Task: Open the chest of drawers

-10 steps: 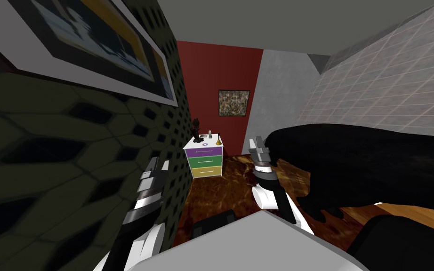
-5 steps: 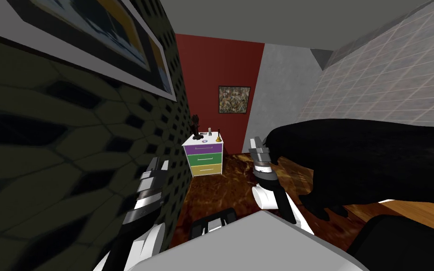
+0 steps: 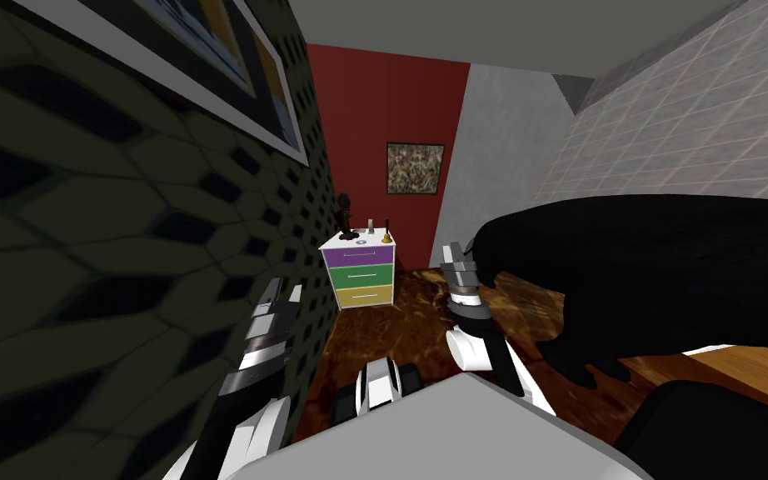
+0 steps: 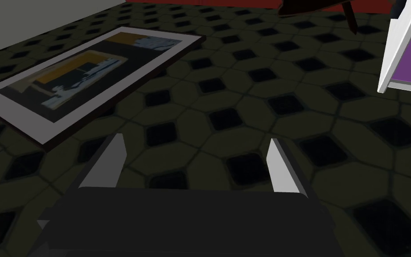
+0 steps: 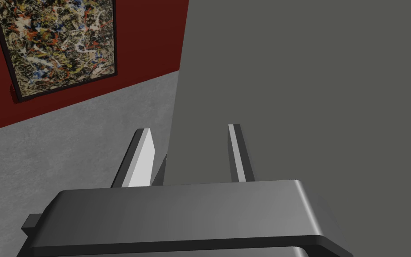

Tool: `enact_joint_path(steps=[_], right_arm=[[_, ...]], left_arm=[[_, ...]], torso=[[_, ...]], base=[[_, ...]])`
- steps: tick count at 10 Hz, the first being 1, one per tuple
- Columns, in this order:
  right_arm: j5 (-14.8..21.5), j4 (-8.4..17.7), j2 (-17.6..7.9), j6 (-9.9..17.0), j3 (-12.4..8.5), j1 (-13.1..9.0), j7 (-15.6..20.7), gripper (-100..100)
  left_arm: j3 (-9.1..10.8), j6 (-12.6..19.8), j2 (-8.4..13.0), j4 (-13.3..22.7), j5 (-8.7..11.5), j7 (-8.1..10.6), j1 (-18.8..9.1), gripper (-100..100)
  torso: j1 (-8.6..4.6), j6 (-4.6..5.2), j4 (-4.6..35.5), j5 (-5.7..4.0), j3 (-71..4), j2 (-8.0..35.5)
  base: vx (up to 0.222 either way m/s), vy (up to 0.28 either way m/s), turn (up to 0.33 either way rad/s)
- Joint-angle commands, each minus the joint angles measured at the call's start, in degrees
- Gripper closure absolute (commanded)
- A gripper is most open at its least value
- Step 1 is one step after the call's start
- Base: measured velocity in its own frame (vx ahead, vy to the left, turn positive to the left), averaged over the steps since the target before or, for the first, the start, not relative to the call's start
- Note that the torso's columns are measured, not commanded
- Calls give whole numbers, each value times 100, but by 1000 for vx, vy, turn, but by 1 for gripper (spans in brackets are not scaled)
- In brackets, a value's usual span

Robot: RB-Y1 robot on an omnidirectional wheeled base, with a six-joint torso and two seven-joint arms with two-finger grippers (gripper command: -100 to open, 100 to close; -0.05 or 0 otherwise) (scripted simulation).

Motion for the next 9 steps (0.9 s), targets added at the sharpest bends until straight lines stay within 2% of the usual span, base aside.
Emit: enact_joint_path(steps=[1, 2, 3, 9], right_arm=[[0, 0, 0, 0, 0, 0, 0, 0], [0, 0, 0, 0, 0, 1, 0, 0], [0, 0, 0, 0, 0, 1, 0, 0], [0, 0, 0, 0, 0, 1, 0, 0]], left_arm=[[-6, -59, 310, 163, 9, -6, -39, -100], [-5, -115, 477, 356, 18, -13, -102, -100], [-5, -145, 542, 468, 23, -17, -139, -100], [-2, -350, 776, 1238, 61, -45, -389, -100]], torso=[[-2, 0, 16, -1, -27, 13], [-3, 0, 21, -1, -32, 16], [-1, 0, 21, 0, -36, 12], [-1, 0, 26, -1, -25, 31]], base=[[68, -2, -16], [108, 3, -27], [130, -8, -29], [107, 3, -23]])
